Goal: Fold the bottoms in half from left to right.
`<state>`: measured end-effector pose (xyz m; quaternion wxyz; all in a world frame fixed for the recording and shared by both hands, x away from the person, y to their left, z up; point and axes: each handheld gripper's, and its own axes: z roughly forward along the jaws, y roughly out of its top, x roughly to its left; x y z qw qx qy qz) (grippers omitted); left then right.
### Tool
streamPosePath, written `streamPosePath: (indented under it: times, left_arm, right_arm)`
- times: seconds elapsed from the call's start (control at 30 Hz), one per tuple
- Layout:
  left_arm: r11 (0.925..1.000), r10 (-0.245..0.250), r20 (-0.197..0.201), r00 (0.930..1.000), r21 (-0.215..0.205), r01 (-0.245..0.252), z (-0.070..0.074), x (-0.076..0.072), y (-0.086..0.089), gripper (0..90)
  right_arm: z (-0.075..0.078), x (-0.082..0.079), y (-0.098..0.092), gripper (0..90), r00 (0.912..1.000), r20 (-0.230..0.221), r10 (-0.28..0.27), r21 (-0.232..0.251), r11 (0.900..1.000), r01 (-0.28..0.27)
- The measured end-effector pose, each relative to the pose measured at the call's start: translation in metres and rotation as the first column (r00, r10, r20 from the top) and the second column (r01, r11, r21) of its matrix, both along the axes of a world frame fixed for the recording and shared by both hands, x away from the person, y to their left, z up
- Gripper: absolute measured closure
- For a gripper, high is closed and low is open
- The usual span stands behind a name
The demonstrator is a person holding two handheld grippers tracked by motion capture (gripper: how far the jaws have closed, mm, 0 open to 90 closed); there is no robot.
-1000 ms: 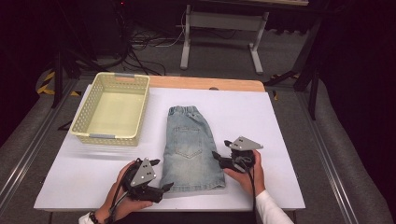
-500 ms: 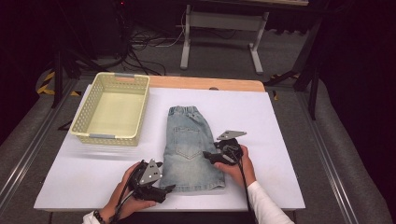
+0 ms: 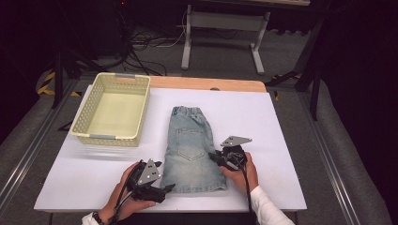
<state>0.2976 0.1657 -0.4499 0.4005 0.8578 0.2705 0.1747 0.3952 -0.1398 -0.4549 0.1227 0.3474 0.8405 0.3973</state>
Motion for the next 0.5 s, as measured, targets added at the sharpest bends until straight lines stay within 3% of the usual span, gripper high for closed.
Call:
streamPosePath:
  times: [0.23, 0.4, 0.5]
  left_arm:
    - [1.0000, 0.008, 0.009, 0.9999, -0.005, -0.008, 0.003, 0.000, 0.001, 15.2]
    - [0.9999, 0.013, 0.026, 0.9996, -0.004, -0.013, 0.006, 0.002, 0.001, 15.4]
    - [0.9996, 0.025, 0.055, 0.9982, -0.018, -0.024, 0.015, 0.009, -0.001, 15.7]
  right_arm:
    - [0.003, -0.017, -0.007, 79.0, 0.9997, 0.024, -0.006, -0.021, 1.000, 0.006]
    - [0.005, -0.018, -0.012, 78.5, 0.9998, 0.021, -0.003, -0.009, 1.000, 0.003]
    - [0.006, -0.017, -0.012, 71.4, 0.9994, 0.033, -0.012, -0.012, 1.000, 0.013]
